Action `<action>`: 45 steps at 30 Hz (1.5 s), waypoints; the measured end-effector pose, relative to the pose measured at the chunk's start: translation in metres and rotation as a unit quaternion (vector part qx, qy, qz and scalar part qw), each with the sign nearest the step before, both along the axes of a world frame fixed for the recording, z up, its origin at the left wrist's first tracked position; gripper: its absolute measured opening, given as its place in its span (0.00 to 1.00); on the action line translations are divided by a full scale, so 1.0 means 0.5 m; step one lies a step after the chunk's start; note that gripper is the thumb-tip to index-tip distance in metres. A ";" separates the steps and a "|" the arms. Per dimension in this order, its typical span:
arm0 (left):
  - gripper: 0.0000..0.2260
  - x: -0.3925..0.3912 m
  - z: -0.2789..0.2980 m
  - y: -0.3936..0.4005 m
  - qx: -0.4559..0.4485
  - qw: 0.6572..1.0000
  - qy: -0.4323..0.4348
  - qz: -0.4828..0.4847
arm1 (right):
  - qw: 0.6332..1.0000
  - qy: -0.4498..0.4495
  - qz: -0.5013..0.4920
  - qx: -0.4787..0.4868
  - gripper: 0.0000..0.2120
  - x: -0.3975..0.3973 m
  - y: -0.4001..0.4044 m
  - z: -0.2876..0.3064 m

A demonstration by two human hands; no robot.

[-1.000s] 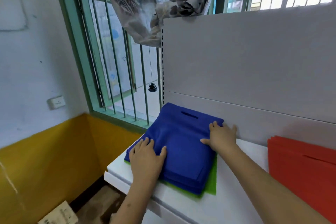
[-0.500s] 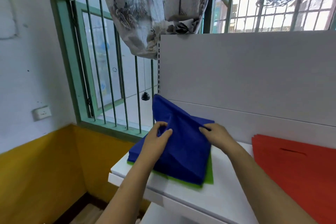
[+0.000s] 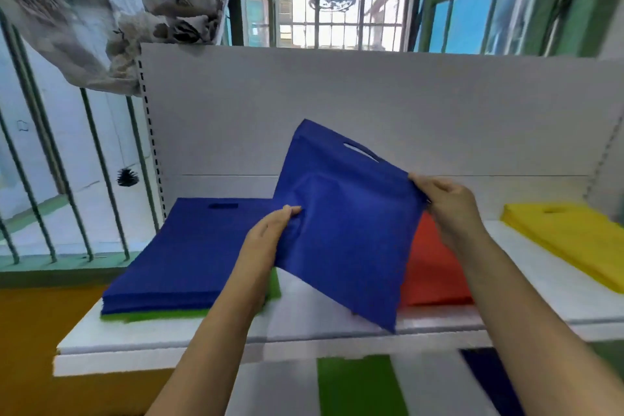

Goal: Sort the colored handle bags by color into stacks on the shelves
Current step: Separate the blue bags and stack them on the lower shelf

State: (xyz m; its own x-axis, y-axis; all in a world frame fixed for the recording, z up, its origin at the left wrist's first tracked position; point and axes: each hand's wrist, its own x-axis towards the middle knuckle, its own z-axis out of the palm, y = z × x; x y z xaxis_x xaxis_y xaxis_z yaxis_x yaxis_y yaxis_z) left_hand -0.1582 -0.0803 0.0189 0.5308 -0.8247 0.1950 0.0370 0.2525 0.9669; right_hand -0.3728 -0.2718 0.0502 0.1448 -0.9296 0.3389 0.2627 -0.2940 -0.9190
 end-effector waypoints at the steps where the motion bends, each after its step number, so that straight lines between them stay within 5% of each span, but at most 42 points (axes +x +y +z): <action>1: 0.11 -0.031 -0.012 -0.016 0.022 0.999 -0.026 0.005 | 0.999 0.011 -0.047 -0.005 0.05 -0.056 -0.007 -0.011; 6: 0.13 -0.209 -0.096 -0.076 -0.018 0.955 -0.294 -0.036 | 0.974 0.040 -0.222 0.031 0.19 -0.332 0.014 -0.097; 12: 0.32 -0.460 -0.170 -0.116 0.008 0.915 -0.351 -0.197 | 0.916 0.032 -0.383 0.116 0.23 -0.602 0.068 -0.211; 16: 0.18 -0.590 -0.238 -0.163 0.101 0.881 -0.375 -0.271 | 0.894 0.007 -0.405 0.193 0.20 -0.755 0.062 -0.324; 20: 0.04 -0.700 -0.342 -0.227 0.183 0.854 -0.361 -0.327 | 0.880 0.027 -0.407 0.244 0.15 -0.882 0.055 -0.443; 28: 0.11 -0.834 -0.590 -0.288 0.341 0.801 -0.358 -0.336 | 0.866 0.217 -0.331 0.305 0.24 -1.038 0.033 -0.616; 31: 0.10 -0.863 -0.653 -0.305 0.375 0.808 -0.339 -0.303 | 0.859 0.284 -0.281 0.319 0.23 -1.059 -0.019 -0.663; 35: 0.10 -0.872 -0.725 -0.349 0.393 0.818 -0.311 -0.281 | 0.841 0.373 -0.213 0.328 0.05 -1.056 -0.119 -0.710; 37: 0.12 -0.869 -0.758 -0.378 0.402 0.826 -0.288 -0.270 | 0.833 0.414 -0.196 0.311 0.12 -1.049 -0.180 -0.733; 45: 0.11 -0.858 -0.889 -0.523 0.470 0.848 -0.162 -0.185 | 0.805 0.507 -0.133 0.278 0.12 -0.998 -0.411 -0.818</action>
